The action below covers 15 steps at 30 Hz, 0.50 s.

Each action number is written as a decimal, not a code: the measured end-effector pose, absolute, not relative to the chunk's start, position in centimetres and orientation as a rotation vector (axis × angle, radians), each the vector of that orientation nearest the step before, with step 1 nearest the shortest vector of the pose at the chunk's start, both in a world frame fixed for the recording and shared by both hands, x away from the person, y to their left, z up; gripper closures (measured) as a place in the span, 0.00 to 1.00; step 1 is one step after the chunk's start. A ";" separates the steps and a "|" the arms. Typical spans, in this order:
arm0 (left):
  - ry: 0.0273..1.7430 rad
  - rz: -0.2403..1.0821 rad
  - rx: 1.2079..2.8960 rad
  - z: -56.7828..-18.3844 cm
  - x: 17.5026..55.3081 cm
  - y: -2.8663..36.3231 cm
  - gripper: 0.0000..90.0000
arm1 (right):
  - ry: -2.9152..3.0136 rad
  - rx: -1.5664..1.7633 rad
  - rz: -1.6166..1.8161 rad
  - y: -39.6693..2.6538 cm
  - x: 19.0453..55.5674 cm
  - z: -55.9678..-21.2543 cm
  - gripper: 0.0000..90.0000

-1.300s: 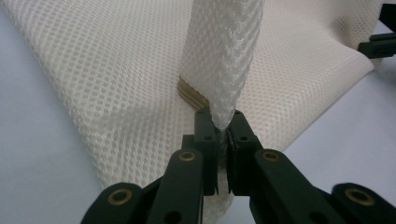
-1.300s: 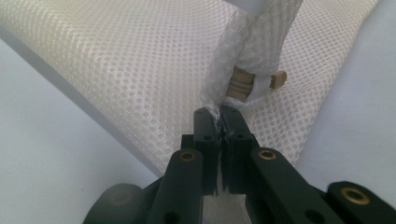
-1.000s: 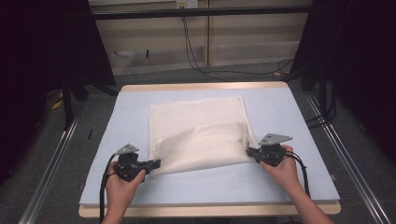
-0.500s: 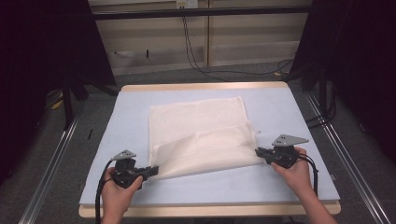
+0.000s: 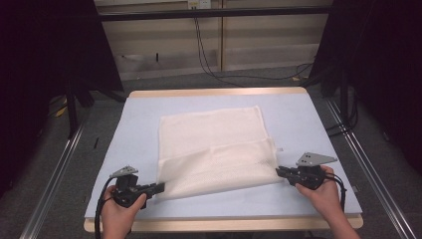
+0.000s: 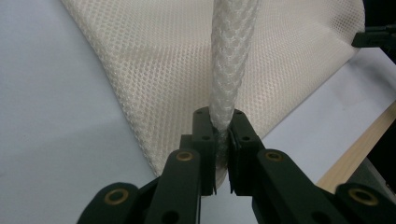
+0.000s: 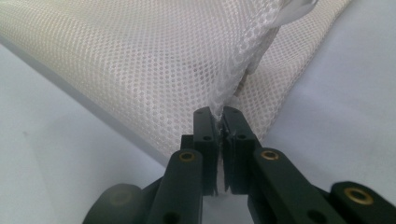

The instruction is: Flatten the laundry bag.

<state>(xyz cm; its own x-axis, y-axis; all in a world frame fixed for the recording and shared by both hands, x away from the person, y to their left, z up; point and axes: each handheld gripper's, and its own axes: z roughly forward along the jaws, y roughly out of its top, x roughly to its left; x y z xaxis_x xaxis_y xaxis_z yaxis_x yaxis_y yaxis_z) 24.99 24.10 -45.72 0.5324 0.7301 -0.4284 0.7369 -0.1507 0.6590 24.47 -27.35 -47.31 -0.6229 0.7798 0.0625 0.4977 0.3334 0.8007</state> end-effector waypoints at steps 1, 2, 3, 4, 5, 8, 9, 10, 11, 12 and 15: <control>1.205 -0.014 1.886 -45.7 24.9 24.0 0.93 | 2.275 1.136 1.178 -27.3 24.1 -47.2 0.94; 1.202 -0.005 1.892 -45.7 24.6 24.1 0.93 | 2.288 1.115 1.170 -27.3 23.7 -47.1 0.94; 1.204 -0.006 1.896 -45.7 24.5 24.1 0.93 | 2.291 1.104 1.163 -27.3 23.5 -47.1 0.94; 1.204 -0.006 1.896 -45.7 24.5 24.1 0.93 | 2.291 1.104 1.163 -27.3 23.5 -47.1 0.94; 1.207 -0.012 1.887 -45.7 24.3 24.1 0.93 | 2.290 1.110 1.169 -27.3 23.0 -47.0 0.94; 1.214 -0.020 1.893 -45.7 24.0 24.4 0.92 | 2.307 1.107 1.174 -27.5 22.5 -46.9 0.93; 1.215 -0.021 1.897 -45.7 23.9 24.4 0.92 | 2.307 1.107 1.174 -27.5 22.5 -46.9 0.93; 1.212 -0.014 1.910 -45.6 23.8 24.4 0.92 | 2.310 1.108 1.169 -27.5 22.3 -46.8 0.93; 1.211 -0.010 1.916 -45.6 23.7 24.3 0.92 | 2.309 1.105 1.165 -27.4 22.1 -46.8 0.93; 1.203 -0.004 1.931 -45.5 23.6 24.2 0.92 | 2.311 1.091 1.161 -27.4 21.9 -46.8 0.93; 1.228 0.005 1.943 -45.7 23.8 24.3 0.86 | 2.317 1.083 1.147 -27.5 21.4 -46.8 0.93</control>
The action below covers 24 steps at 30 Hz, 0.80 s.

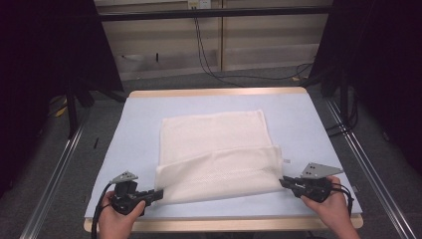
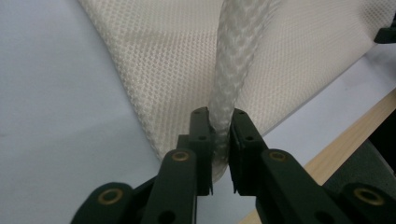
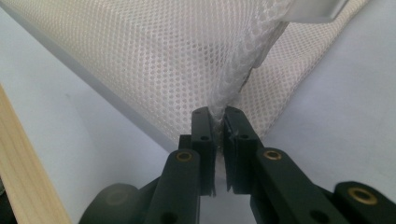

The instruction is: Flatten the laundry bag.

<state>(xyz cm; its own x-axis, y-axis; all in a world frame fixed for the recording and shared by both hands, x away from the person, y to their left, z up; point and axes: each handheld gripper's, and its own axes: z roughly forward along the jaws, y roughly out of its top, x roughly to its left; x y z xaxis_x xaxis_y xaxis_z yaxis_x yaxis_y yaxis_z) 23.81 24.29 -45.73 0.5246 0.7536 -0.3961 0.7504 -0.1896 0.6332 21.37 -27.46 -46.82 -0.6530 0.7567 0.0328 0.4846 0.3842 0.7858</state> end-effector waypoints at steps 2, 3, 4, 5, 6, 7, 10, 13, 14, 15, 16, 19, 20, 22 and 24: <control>1.257 -0.017 1.935 -46.1 24.1 24.4 0.79 | 2.330 1.082 1.140 -27.5 21.4 -46.9 0.93; 1.270 -0.010 1.952 -46.4 24.3 24.5 0.72 | 2.346 1.076 1.129 -27.3 21.5 -47.1 0.93; 1.270 -0.010 1.952 -46.4 24.3 24.5 0.66 | 2.346 1.076 1.129 -27.3 21.5 -47.1 0.93; 1.275 0.010 1.967 -46.5 24.4 24.3 0.63 | 2.360 1.081 1.117 -27.1 21.7 -47.3 0.91; 1.280 0.010 1.978 -46.7 24.5 24.2 0.63 | 2.360 1.081 1.117 -27.1 21.7 -47.3 0.91; 1.291 -0.004 1.986 -46.9 24.6 24.1 0.60 | 2.359 1.083 1.122 -27.1 21.7 -47.4 0.89; 1.292 -0.002 1.980 -47.1 24.6 24.1 0.60 | 2.367 1.118 1.109 -27.1 21.8 -47.5 0.83; 1.276 0.015 1.969 -47.2 24.3 24.1 0.58 | 2.357 1.139 1.083 -27.1 21.8 -47.7 0.74; 1.266 0.010 1.971 -47.3 24.3 24.1 0.58 | 2.357 1.139 1.083 -27.1 21.8 -47.7 0.73; 1.261 0.014 1.974 -47.3 24.2 24.2 0.58 | 2.362 1.155 1.077 -27.0 21.8 -47.8 0.72; 1.257 0.024 1.976 -47.3 24.2 24.1 0.58 | 2.366 1.148 1.069 -26.8 21.8 -48.0 0.71; 1.252 0.056 2.017 -47.2 24.1 23.6 0.62 | 2.374 1.117 1.035 -26.4 21.8 -48.0 0.75; 1.246 0.059 2.035 -47.1 24.1 23.4 0.65 | 2.374 1.111 1.027 -26.3 21.8 -48.0 0.80; 1.257 0.076 2.047 -47.1 24.3 23.0 0.76 | 2.388 1.082 1.025 -26.0 22.1 -48.1 0.88; 1.252 0.071 2.052 -47.1 24.8 22.8 0.87 | 2.397 1.069 1.014 -25.8 22.6 -48.0 0.91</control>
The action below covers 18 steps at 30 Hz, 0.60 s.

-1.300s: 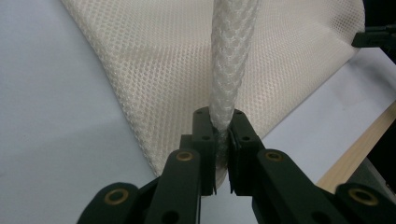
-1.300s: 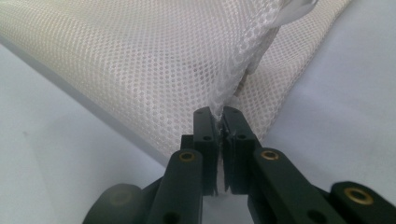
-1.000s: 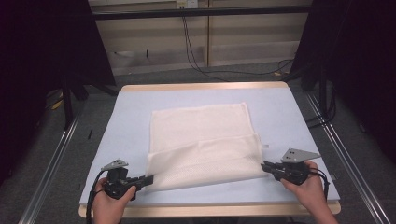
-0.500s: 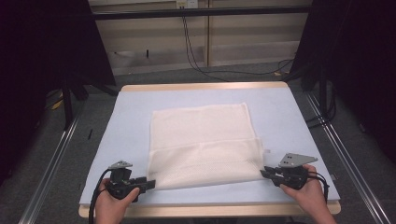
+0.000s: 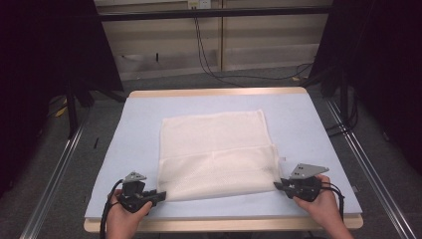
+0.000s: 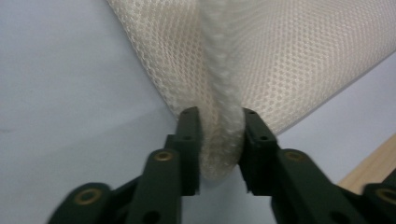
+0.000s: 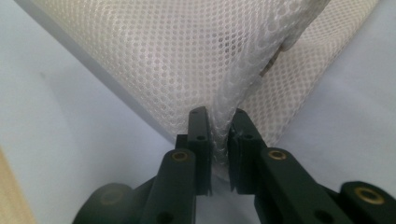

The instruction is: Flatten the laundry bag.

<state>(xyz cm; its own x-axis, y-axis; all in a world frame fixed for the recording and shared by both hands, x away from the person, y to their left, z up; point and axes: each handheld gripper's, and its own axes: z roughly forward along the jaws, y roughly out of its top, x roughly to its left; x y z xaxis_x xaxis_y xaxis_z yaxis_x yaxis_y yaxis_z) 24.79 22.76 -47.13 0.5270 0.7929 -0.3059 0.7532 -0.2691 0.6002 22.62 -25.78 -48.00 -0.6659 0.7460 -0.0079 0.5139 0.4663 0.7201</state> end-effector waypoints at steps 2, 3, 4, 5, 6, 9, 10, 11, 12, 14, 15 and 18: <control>1.279 0.048 2.069 -46.8 25.5 22.6 0.91 | 2.391 1.064 0.996 -25.5 23.2 -47.9 0.93; 1.288 0.041 2.065 -46.8 25.9 22.4 0.92 | 2.386 1.051 0.982 -25.4 23.5 -47.9 0.93; 1.283 0.048 2.072 -46.7 26.3 22.4 0.92 | 2.376 1.059 0.972 -25.3 23.8 -47.9 0.93; 1.291 0.050 2.056 -46.8 26.9 22.5 0.93 | 2.369 1.055 0.971 -25.1 24.1 -47.8 0.94; 1.289 0.046 2.056 -46.8 27.2 22.6 0.93 | 2.357 1.052 0.953 -25.0 24.5 -47.8 0.94; 1.288 0.064 2.051 -46.9 28.5 22.5 0.93 | 2.339 1.057 0.951 -24.8 25.4 -47.9 0.94; 1.295 0.071 2.043 -46.9 29.2 22.6 0.93 | 2.335 1.056 0.951 -24.8 25.7 -47.9 0.94; 1.297 0.069 2.035 -46.9 29.6 22.6 0.93 | 2.326 1.061 0.951 -24.7 26.2 -48.0 0.94; 1.304 0.087 2.018 -47.0 30.1 22.5 0.93 | 2.311 1.066 0.947 -24.7 26.5 -48.0 0.94; 1.309 0.103 1.999 -47.2 31.0 22.5 0.93 | 2.288 1.083 0.953 -24.6 27.2 -48.0 0.93; 1.304 0.100 2.006 -47.2 31.3 22.6 0.92 | 2.266 1.079 0.962 -24.6 27.7 -48.0 0.93; 1.308 0.094 1.981 -47.3 31.5 22.7 0.92 | 2.272 1.098 0.978 -24.7 28.3 -48.0 0.93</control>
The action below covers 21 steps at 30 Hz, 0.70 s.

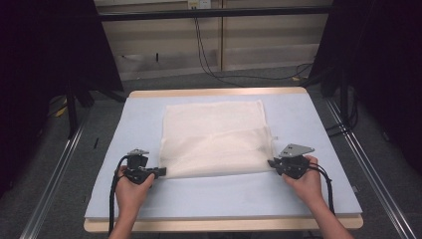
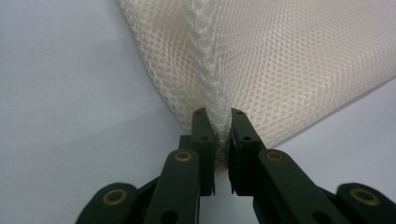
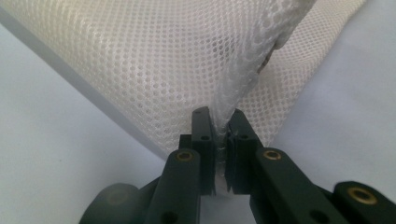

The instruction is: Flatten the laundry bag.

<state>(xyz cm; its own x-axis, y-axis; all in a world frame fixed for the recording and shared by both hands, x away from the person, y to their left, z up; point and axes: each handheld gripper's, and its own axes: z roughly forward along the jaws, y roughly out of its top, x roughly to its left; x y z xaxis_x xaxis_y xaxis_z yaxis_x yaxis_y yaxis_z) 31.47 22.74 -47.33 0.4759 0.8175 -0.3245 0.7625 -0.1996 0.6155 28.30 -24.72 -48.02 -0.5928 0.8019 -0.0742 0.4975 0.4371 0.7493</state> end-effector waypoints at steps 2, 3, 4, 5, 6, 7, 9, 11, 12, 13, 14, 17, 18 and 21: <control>1.300 0.103 1.961 -47.4 31.1 22.9 0.90 | 2.261 1.126 1.006 -25.0 28.1 -48.0 0.92; 1.292 0.103 1.961 -47.3 31.0 22.9 0.90 | 2.256 1.126 1.014 -25.1 27.9 -48.0 0.92; 1.289 0.097 1.944 -47.1 30.8 23.1 0.88 | 2.256 1.124 1.027 -25.2 27.7 -47.9 0.92; 1.291 0.098 1.929 -47.0 30.7 23.1 0.87 | 2.265 1.105 1.032 -25.4 27.4 -47.9 0.92; 1.286 0.086 1.930 -46.9 30.6 23.3 0.86 | 2.274 1.099 1.029 -25.5 27.2 -47.9 0.92; 1.281 0.089 1.926 -46.8 30.5 23.5 0.84 | 2.282 1.093 1.033 -25.6 26.9 -48.0 0.91; 1.282 0.084 1.913 -46.8 30.4 23.6 0.83 | 2.285 1.090 1.061 -26.0 26.6 -48.2 0.91; 1.295 0.081 1.894 -46.6 30.3 23.9 0.82 | 2.279 1.099 1.092 -26.4 26.3 -48.2 0.90; 1.295 0.077 1.885 -46.5 30.2 24.0 0.81 | 2.275 1.100 1.101 -26.4 26.3 -48.2 0.90; 1.295 0.078 1.880 -46.4 30.2 24.2 0.79 | 2.275 1.102 1.099 -26.4 26.3 -48.2 0.90; 1.301 0.091 1.864 -46.4 30.2 24.2 0.76 | 2.282 1.104 1.093 -26.4 26.3 -48.2 0.90; 1.286 0.082 1.856 -45.9 30.8 24.0 0.71 | 2.289 1.091 1.069 -26.2 26.3 -48.2 0.90; 1.287 0.079 1.846 -45.9 31.1 23.9 0.67 | 2.286 1.093 1.066 -26.2 26.3 -48.2 0.90; 1.247 0.125 1.842 -45.6 32.4 23.3 0.59 | 2.291 1.093 1.076 -26.2 26.4 -48.2 0.90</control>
<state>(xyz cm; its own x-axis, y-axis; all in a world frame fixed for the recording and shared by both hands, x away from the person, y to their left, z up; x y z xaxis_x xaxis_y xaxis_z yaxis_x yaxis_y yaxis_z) 32.36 23.30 -45.61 0.4905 0.7898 -0.3682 0.7007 -0.1062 0.7055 26.38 -26.20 -48.22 -0.6238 0.7815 -0.0141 0.4883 0.4037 0.7737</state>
